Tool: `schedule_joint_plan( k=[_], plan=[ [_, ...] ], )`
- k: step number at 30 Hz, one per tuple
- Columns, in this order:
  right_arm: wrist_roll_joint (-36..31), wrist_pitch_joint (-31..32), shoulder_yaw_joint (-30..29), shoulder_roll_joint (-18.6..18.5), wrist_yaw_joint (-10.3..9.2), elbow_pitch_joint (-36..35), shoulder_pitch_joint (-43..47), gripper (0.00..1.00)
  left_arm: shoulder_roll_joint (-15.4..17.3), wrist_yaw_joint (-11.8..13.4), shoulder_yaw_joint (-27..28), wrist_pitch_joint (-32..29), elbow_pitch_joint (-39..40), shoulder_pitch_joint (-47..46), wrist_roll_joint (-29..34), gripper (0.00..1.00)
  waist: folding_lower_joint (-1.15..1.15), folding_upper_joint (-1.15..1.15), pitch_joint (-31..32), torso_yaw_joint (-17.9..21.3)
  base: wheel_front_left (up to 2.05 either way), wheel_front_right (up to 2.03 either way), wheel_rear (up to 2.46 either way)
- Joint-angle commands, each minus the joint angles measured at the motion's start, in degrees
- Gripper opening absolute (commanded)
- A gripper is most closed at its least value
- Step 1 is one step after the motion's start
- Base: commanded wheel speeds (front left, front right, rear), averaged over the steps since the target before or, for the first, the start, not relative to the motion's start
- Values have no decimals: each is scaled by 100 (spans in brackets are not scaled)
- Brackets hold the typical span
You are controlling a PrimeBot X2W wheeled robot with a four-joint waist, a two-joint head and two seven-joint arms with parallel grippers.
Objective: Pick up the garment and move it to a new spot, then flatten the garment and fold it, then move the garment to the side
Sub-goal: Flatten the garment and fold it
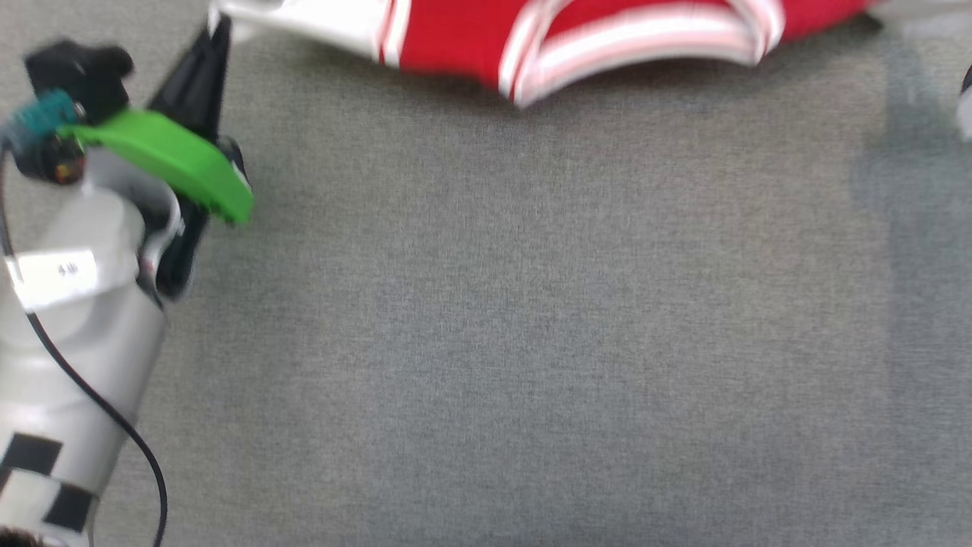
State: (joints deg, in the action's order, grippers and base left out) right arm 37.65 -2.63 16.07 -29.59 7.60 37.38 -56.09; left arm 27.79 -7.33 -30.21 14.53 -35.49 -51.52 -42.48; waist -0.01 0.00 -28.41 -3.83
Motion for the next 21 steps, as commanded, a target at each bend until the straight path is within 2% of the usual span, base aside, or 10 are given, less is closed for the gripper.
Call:
schedule_joint_plan(
  k=[1,9,14,21],
  plan=[
    [85,27,88,-96,-11,-141,348,0,71,-15,-51,-12,-26,304,-110,0,1,0,702,19,0,0,0],
    [375,355,617,-375,-11,-688,1931,0,259,-15,-361,-157,-144,1614,-390,0,1,0,1546,130,0,0,0],
    [360,678,851,-531,-11,-861,2562,0,375,23,-425,-221,-55,2170,-489,0,1,0,1904,191,0,0,0],
    [798,1573,973,-697,-11,-1331,3543,0,727,79,-560,-522,344,2993,-667,0,1,0,2459,285,0,0,0]
  ],
)
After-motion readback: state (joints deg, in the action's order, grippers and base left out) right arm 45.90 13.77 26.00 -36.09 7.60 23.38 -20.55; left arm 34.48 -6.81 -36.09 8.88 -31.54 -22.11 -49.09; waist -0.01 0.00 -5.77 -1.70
